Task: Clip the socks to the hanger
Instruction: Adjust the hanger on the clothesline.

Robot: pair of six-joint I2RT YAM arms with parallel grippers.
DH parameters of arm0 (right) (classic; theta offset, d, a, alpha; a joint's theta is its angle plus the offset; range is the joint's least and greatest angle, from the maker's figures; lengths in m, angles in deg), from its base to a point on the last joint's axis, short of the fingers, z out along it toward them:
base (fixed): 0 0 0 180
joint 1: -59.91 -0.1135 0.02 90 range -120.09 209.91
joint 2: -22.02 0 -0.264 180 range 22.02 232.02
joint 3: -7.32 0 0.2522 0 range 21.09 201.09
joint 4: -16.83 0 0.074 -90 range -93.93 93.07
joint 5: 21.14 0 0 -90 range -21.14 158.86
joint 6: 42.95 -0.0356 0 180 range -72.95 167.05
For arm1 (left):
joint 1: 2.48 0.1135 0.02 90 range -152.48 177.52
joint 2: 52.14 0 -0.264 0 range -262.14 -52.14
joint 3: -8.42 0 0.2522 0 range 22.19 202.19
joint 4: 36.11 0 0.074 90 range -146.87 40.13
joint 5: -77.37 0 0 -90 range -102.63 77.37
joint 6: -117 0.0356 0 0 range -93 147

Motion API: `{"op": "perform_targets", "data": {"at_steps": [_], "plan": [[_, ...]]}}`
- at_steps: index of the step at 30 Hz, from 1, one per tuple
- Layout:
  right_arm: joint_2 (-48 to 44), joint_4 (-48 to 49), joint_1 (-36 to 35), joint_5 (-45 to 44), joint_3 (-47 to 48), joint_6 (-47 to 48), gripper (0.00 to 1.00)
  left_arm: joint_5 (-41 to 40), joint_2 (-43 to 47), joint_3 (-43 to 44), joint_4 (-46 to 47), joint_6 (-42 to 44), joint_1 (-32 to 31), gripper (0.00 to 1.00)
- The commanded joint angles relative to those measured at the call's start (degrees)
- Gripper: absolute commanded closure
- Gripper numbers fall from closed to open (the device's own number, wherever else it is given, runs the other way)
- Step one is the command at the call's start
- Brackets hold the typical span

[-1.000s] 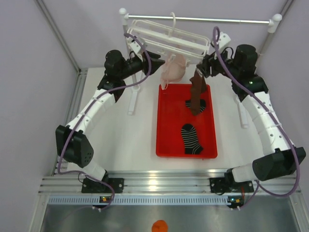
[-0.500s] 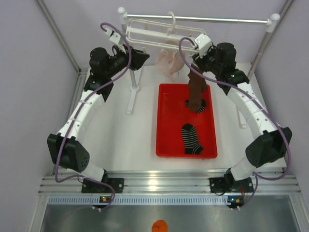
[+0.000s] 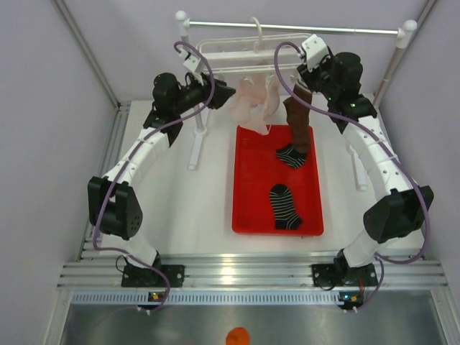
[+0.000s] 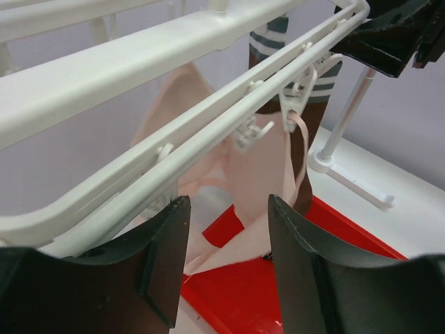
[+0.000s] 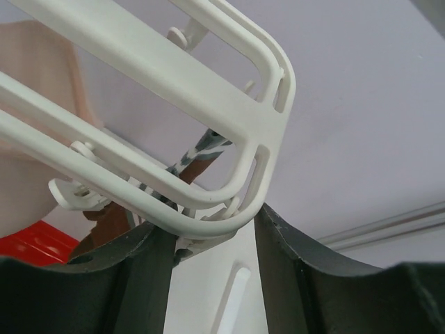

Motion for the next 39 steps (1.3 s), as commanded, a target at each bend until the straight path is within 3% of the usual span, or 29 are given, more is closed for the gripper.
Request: {"op": "perform_targets", "data": {"at_steps": [1,9,19,27,39], "plan": [[0.2,3.0,0.5,0.5,3.3,-0.8,0.53,4.0,-0.2,2.4,9.8,1.2,-1.2,0.46],[0.5,2.0,0.6,2.3,4.3,-1.5,0.53,4.8,-3.2,2.7,17.2,1.5,-3.5,0.41],[-3.9,0.0,0.6,7.5,1.8,-4.8,0.53,0.2,-6.6,5.5,16.7,4.3,-5.8,0.52],[-7.0,-1.1,1.1,10.4,-1.0,-7.1,0.53,-2.2,-7.4,6.9,15.1,5.6,-6.4,0.66],[-14.9,5.3,2.1,35.7,-10.6,-21.2,0.55,-2.4,-4.9,5.6,12.3,6.4,-6.4,0.72]]}}
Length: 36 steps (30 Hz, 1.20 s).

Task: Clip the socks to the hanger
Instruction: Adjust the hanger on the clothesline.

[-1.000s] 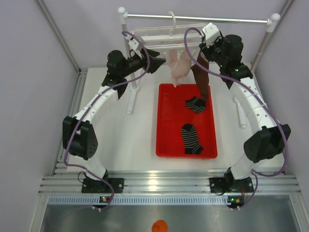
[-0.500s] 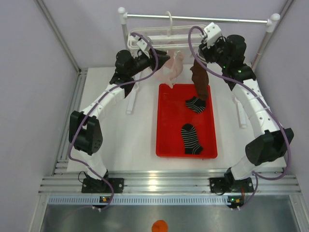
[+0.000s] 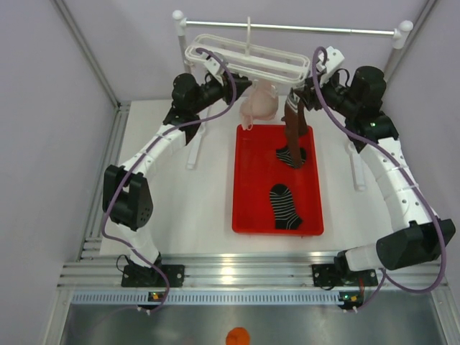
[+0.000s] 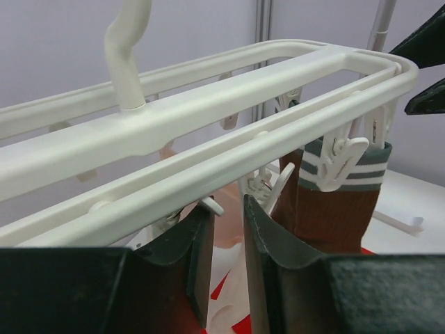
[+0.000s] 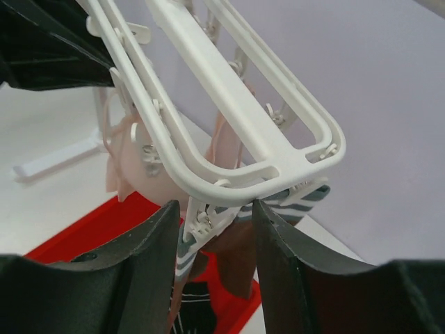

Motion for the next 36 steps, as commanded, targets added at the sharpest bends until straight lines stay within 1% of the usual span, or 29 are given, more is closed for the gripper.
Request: {"op": "perform_targets", "data": {"at_steps": [1,3,6,7,9,10,12,15,17,18,20,21,22,24,25,27,28,31,32,33,35,36], "plan": [[-2.2,7.6,0.0,12.2,-1.1,-7.9,0.55,-0.3,3.1,1.0,0.4,1.0,-0.2,0.72],[-2.3,9.4,-0.2,13.5,-1.6,-10.4,0.55,-0.3,3.5,0.5,0.0,1.3,-0.2,0.72],[-1.8,7.2,-1.1,11.8,-0.4,-10.2,0.57,-0.5,4.4,-0.5,-0.6,1.9,-0.1,0.71],[-1.4,6.7,-1.3,9.5,0.2,-9.9,0.59,-0.5,4.9,-0.7,-0.8,2.0,-0.1,0.7],[-0.8,6.1,-1.4,5.9,0.8,-8.3,0.64,-0.4,5.4,-1.5,-1.4,2.0,-0.1,0.65],[-0.2,5.3,-1.4,2.1,1.4,-7.5,0.66,-0.6,6.1,-1.7,-1.6,1.8,-0.1,0.63],[1.1,4.8,-1.4,-2.3,2.4,-5.0,0.69,-0.4,6.9,-2.4,-2.5,1.6,-0.1,0.6],[2.2,3.9,-1.2,-6.0,3.3,-2.3,0.7,-1.5,9.1,-2.8,-5.0,0.7,0.0,0.55],[2.9,3.9,-1.2,-7.4,3.9,-1.3,0.69,-1.8,11.0,-3.2,-7.6,-1.6,1.0,0.53],[3.0,4.0,-1.1,-8.0,3.9,-0.7,0.68,-1.9,11.8,-3.9,-8.4,-2.2,1.3,0.5],[3.6,3.8,-1.0,-9.2,4.5,-0.3,0.69,-3.3,14.4,-4.9,-11.4,-3.9,2.5,0.48],[4.0,3.7,-1.0,-9.7,4.8,-0.3,0.72,-3.9,15.4,-6.1,-12.3,-4.5,2.9,0.48],[4.6,3.7,-0.5,-9.8,5.3,-0.5,0.79,-4.2,17.1,-6.9,-13.0,-6.0,4.1,0.47],[5.1,4.4,0.0,-8.9,5.6,-1.9,0.85,-5.6,18.6,-8.9,-13.5,-7.7,5.7,0.47],[5.4,4.6,0.3,-8.7,5.8,-2.1,0.93,-6.1,19.7,-9.2,-13.6,-9.3,7.5,0.46],[5.5,5.8,0.5,-8.3,5.4,-3.6,0.99,-7.5,20.2,-9.8,-13.7,-10.2,10.1,0.46],[5.6,6.2,0.8,-7.8,5.3,-4.1,1.0,-7.6,20.3,-9.8,-13.6,-11.1,11.0,0.46],[5.3,6.8,1.9,-5.2,4.7,-6.3,1.0,-7.2,19.4,-9.0,-13.2,-12.7,14.1,0.46],[5.1,7.0,2.4,-3.8,4.5,-7.4,0.98,-6.5,19.1,-7.9,-13.1,-12.7,14.7,0.45],[4.9,7.6,2.8,-2.3,3.5,-7.9,0.88,-6.2,18.7,-7.4,-12.9,-12.7,15.6,0.45],[4.2,8.6,3.6,-0.1,2.4,-8.5,0.72,-5.2,17.1,-5.4,-12.8,-11.2,16.1,0.44],[4.0,9.0,4.0,0.9,1.4,-8.7,0.61,-5.3,16.5,-4.6,-12.9,-10.4,16.3,0.44]]}}
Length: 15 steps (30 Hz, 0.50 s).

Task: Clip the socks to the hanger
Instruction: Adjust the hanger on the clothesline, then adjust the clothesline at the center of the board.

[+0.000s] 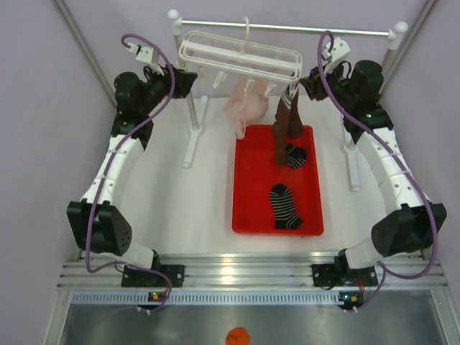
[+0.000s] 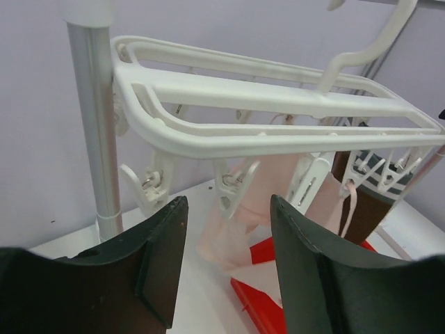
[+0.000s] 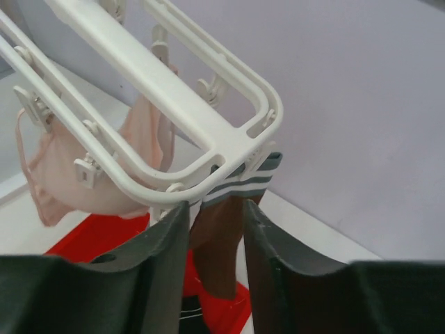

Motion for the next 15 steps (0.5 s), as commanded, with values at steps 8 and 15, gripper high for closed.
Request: {"op": "perform_targets", "data": {"at_steps": [8,15], "plan": [[-2.7,7.7,3.3,14.2,-4.1,-7.5,0.47,-0.1,-6.2,8.8,2.3,3.5,0.4,0.44],[-4.2,11.4,4.8,17.9,-7.6,-8.3,0.47,0.4,-6.6,7.9,3.7,3.2,0.4,0.44]]}}
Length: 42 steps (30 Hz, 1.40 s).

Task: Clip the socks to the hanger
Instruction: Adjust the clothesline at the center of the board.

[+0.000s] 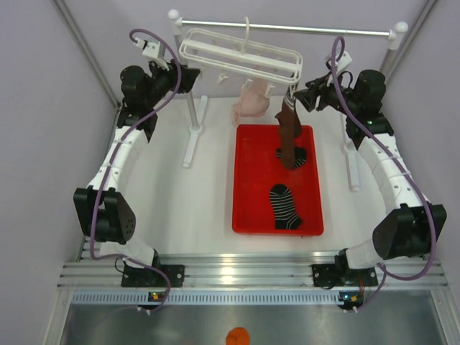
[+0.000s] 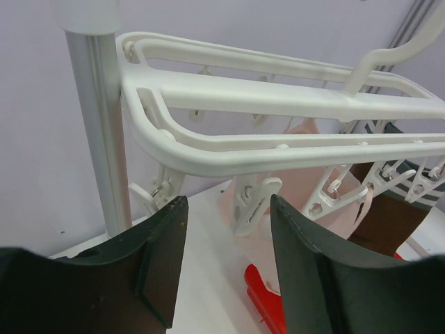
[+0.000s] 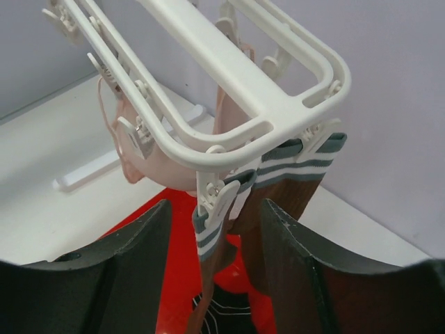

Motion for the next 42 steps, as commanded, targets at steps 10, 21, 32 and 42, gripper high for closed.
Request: {"op": "perform_targets", "data": {"at_steps": [10,21,32,42], "plan": [[4.5,12.6,0.9,6.5,2.7,-5.1,0.45,0.3,1.3,-0.1,5.8,-4.5,1.2,0.43],[4.9,18.1,0.7,5.7,0.1,-7.9,0.82,-3.1,-1.1,-0.1,7.2,-11.0,4.5,0.42],[2.0,17.2,2.5,3.6,1.4,-8.3,1.0,-7.9,-7.7,3.6,9.9,-0.6,4.7,0.3],[1.3,16.0,5.9,3.7,2.8,-9.1,1.0,-6.0,-15.3,9.8,13.1,-2.3,4.7,0.32]]}}
